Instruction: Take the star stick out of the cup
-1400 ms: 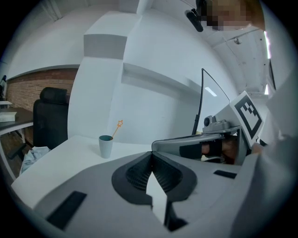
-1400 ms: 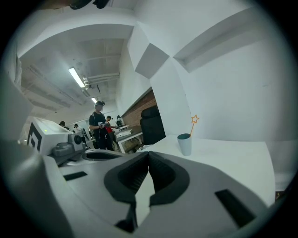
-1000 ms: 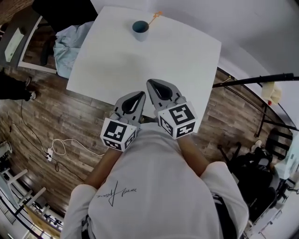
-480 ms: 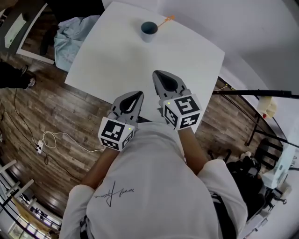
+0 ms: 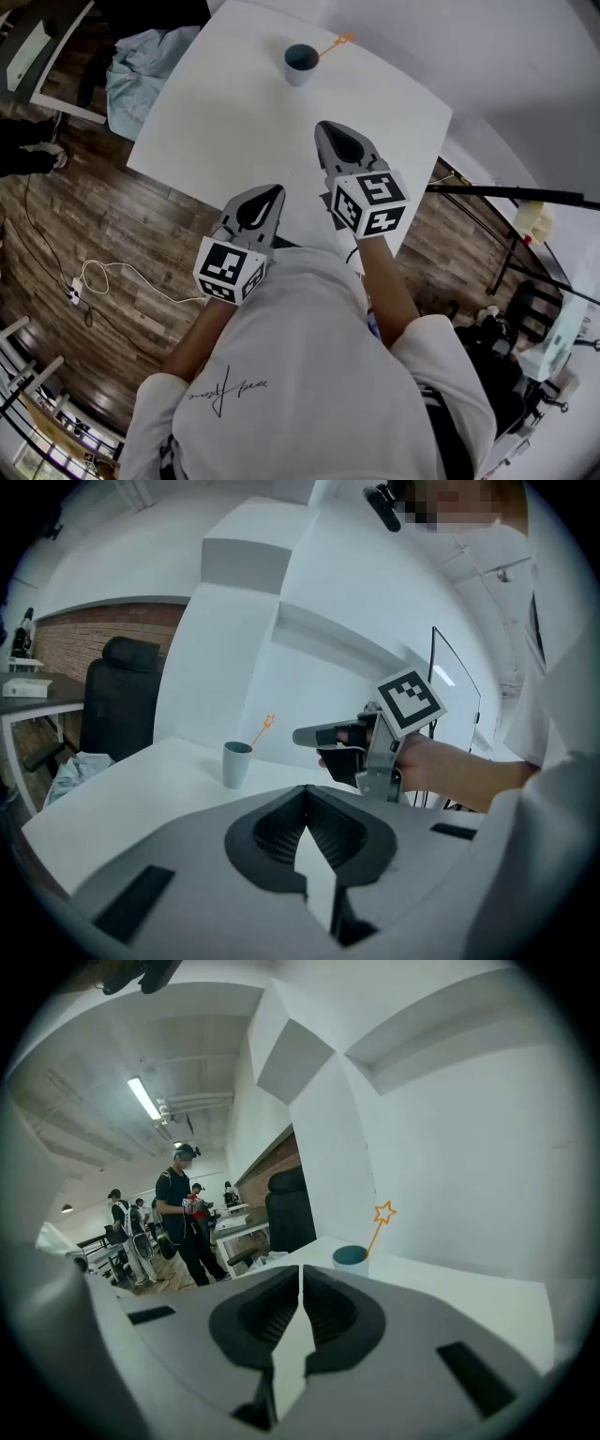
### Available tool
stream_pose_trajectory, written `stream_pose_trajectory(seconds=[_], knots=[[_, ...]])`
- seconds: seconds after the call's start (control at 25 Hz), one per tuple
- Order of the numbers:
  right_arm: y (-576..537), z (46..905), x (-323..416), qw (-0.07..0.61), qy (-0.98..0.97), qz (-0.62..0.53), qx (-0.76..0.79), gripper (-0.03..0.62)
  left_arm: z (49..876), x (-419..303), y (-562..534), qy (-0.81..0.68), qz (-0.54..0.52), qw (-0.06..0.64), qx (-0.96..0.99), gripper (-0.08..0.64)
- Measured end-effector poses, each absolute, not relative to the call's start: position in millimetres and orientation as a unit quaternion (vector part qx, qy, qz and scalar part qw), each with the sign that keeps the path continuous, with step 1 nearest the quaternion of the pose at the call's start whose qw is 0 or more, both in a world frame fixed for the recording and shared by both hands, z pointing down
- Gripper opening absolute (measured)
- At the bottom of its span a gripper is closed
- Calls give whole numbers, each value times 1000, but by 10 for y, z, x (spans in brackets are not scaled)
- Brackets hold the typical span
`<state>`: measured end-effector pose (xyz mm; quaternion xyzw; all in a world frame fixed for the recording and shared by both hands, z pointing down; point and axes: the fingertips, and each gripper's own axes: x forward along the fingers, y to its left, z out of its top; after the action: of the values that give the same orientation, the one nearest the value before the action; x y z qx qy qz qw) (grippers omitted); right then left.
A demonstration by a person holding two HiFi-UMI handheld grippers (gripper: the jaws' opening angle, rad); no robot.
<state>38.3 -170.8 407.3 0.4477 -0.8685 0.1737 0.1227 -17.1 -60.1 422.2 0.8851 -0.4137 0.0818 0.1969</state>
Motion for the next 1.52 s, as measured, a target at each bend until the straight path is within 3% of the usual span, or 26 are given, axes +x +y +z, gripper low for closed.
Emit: stream_pose_trajectory(seconds=[1.04, 1.52], knots=[[-2454, 4316, 573, 108, -846, 208, 479, 11, 4358, -159, -640, -404, 90, 225, 882, 8], [-2773, 4530, 613, 134, -837, 195, 492, 12, 4407, -208, -680, -407, 92, 237, 877, 8]])
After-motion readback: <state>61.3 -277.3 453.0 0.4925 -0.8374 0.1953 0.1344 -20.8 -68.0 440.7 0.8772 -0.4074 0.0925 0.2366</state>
